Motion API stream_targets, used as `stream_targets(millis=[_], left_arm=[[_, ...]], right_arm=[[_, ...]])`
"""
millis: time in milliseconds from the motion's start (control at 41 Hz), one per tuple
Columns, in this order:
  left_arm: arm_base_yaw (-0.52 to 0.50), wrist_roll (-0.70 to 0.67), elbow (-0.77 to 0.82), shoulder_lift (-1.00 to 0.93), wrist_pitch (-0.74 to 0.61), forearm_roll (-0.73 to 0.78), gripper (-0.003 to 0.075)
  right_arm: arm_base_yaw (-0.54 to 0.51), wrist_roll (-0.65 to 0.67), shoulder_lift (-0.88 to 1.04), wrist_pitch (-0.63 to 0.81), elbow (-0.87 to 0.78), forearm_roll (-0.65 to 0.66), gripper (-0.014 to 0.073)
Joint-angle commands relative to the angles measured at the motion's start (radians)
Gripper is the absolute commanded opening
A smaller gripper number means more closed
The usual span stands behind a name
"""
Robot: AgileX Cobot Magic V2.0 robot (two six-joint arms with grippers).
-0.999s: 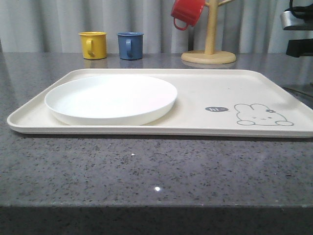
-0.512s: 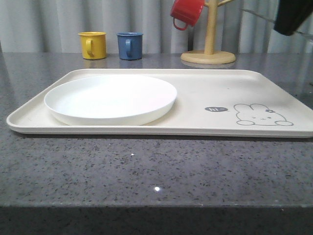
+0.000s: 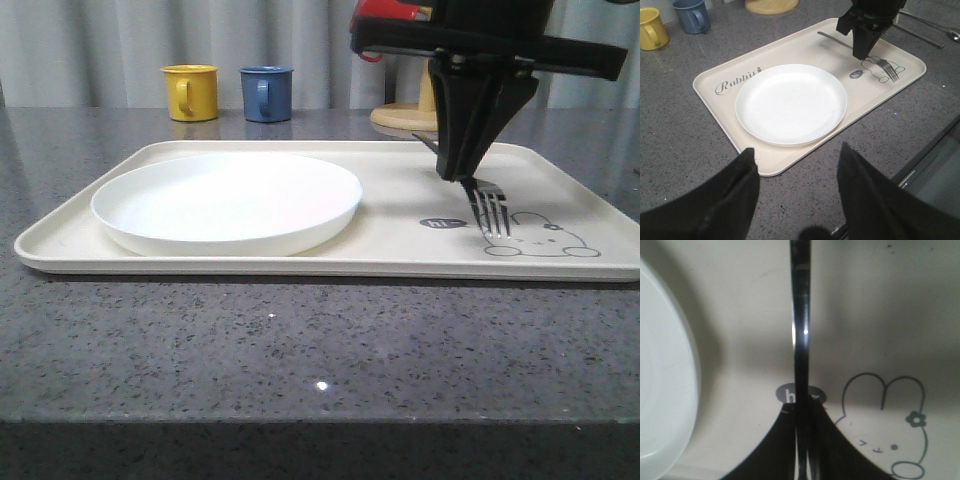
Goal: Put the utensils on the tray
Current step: 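Lower the fork onto the tray beside the plate and release, then move the right gripper back and grasp the steel chopsticks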
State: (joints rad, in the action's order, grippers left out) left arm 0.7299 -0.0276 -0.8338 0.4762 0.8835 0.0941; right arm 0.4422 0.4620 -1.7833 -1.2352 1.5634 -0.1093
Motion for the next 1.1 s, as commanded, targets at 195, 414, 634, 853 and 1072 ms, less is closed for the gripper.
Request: stream_targets(millis=[195,414,634,853,1072], left_arm=[[0.008,-0.009,-0.023,0.008,-0.076,0.003,0.0355],[0.008,-0.009,-0.023,0.008,-0.076,0.003,0.0355],[0.008,-0.009,-0.023,0.008,-0.076,0.003,0.0355],[0.008,-0.009,-0.023,0.008,-0.076,0.003,0.0355],[0.008,-0.009,-0.023,0.008,-0.076,0.003,0.0355]], right_arm=[[0.002,0.034,-0.007,0.046,0.035,-0.03,-0.0048],[0.002,0.036,-0.028,0.046,0.035,-0.038,0.0137],[0.002,0.034,-0.006,0.067,0.035,-0.041,0.0233],[0.002,0.01,0.101,0.053,0.035,0.059,0.0231],[-0.002,-0.068,0.233,-0.033,0.024,0.179,0.0231]])
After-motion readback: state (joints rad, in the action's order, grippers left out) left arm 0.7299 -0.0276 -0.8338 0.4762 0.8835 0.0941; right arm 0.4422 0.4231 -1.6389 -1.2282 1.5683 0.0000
